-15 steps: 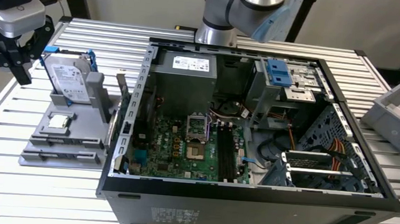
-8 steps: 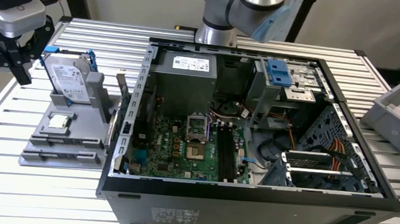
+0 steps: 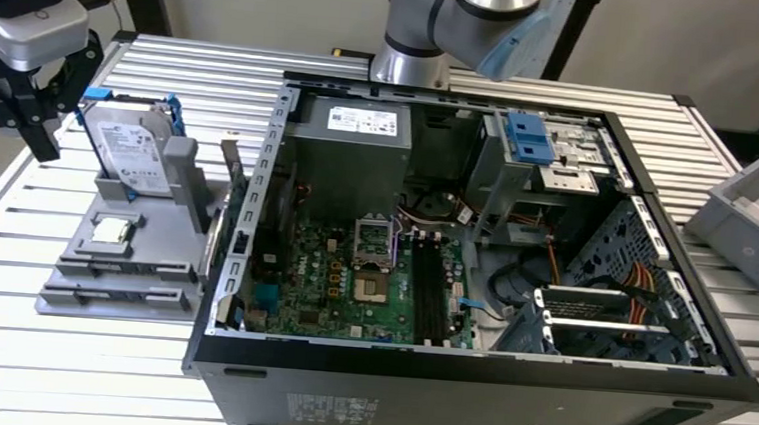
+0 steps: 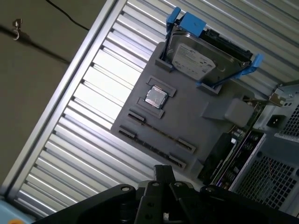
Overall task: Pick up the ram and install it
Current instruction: 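Pick up the ram and move it above insertion slot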
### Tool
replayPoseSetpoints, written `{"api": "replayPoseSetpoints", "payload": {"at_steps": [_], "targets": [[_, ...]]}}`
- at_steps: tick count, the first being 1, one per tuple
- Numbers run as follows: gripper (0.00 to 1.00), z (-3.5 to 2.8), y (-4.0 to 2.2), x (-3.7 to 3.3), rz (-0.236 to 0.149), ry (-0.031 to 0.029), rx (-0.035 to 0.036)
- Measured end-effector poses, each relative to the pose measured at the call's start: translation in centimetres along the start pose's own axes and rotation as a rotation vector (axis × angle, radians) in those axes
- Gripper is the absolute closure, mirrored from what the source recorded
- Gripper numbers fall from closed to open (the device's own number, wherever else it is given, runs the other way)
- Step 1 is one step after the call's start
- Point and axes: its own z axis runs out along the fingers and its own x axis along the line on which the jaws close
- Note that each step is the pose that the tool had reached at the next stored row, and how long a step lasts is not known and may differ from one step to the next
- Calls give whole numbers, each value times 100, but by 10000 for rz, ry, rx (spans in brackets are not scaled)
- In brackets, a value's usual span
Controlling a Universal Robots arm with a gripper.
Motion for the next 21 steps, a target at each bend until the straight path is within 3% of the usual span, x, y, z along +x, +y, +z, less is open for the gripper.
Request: {"api": "replayPoseSetpoints", "payload": {"at_steps": [11,21], "targets": [[100,1,0,0,-287,9,3],[100,1,0,0,-1453,48,16]]}}
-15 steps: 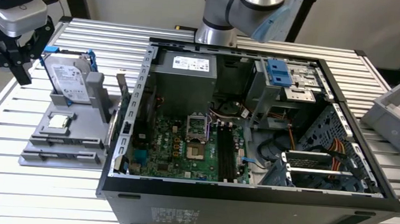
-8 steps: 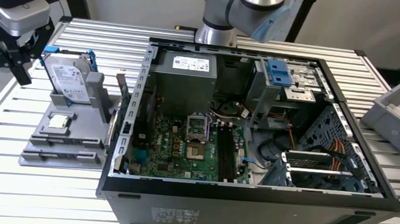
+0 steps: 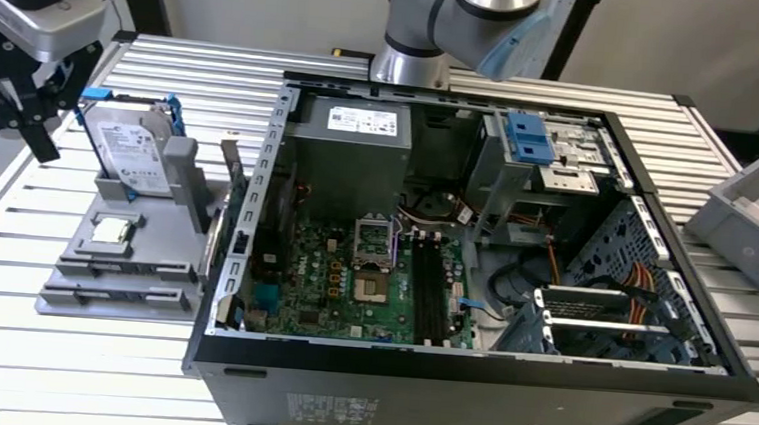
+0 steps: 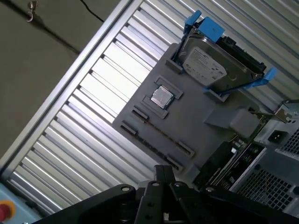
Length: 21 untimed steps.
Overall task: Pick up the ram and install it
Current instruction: 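Pick up the ram and move it above insertion slot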
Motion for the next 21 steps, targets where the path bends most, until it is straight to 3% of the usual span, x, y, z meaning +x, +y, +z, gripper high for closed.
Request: {"api": "replayPoseSetpoints", "payload": {"at_steps": [10,21], "targets": [[100,0,0,0,-975,33,11],[100,0,0,0,-1783,63,23]]}}
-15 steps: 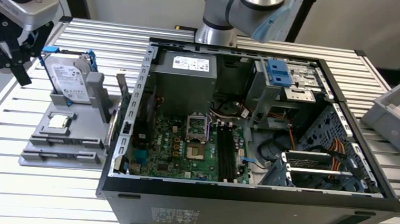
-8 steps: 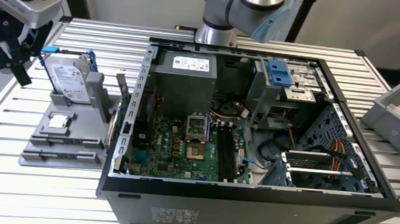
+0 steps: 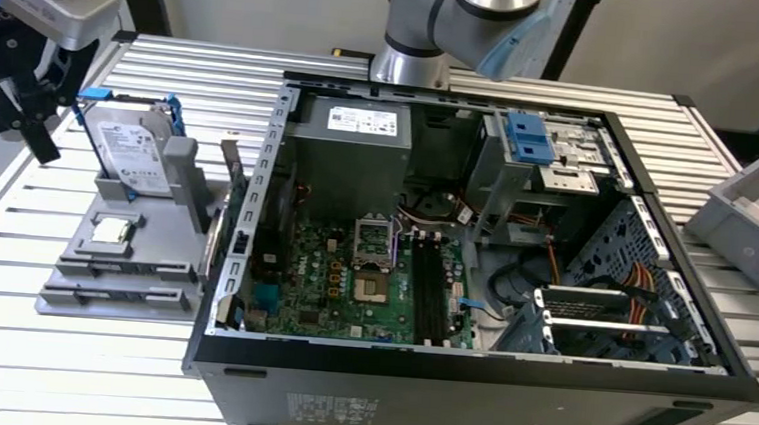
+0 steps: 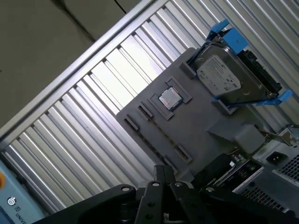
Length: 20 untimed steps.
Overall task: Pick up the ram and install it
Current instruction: 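Pick up the ram and move it above insertion slot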
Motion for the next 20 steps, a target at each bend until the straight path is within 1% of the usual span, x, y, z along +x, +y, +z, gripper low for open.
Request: {"api": "replayPoseSetpoints", "payload": {"at_steps": [17,20], "targets": [[100,0,0,0,-1034,45,21],[100,0,0,0,-1299,54,25]]}}
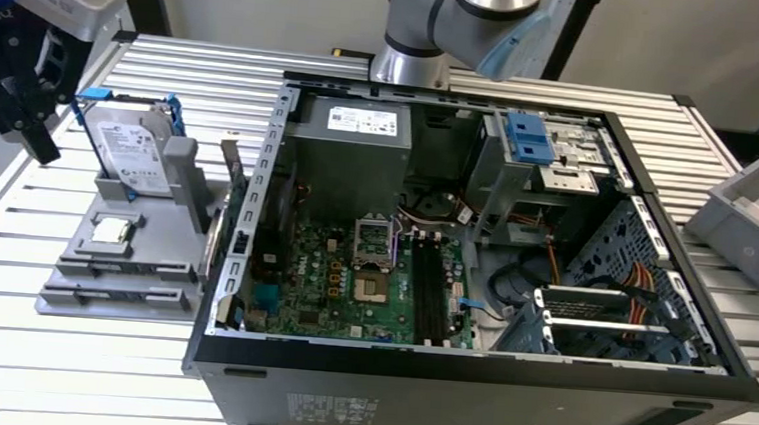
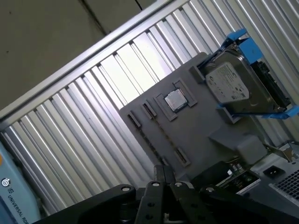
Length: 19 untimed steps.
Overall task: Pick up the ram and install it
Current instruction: 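Pick up the ram and move it above insertion slot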
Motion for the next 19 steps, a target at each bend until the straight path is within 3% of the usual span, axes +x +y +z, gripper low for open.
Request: {"api": "replayPoseSetpoints", "payload": {"at_steps": [6,12,19], "targets": [[100,0,0,0,-653,21,8],[100,0,4,-6,-1052,35,14],[100,1,4,-6,-2206,72,29]]}}
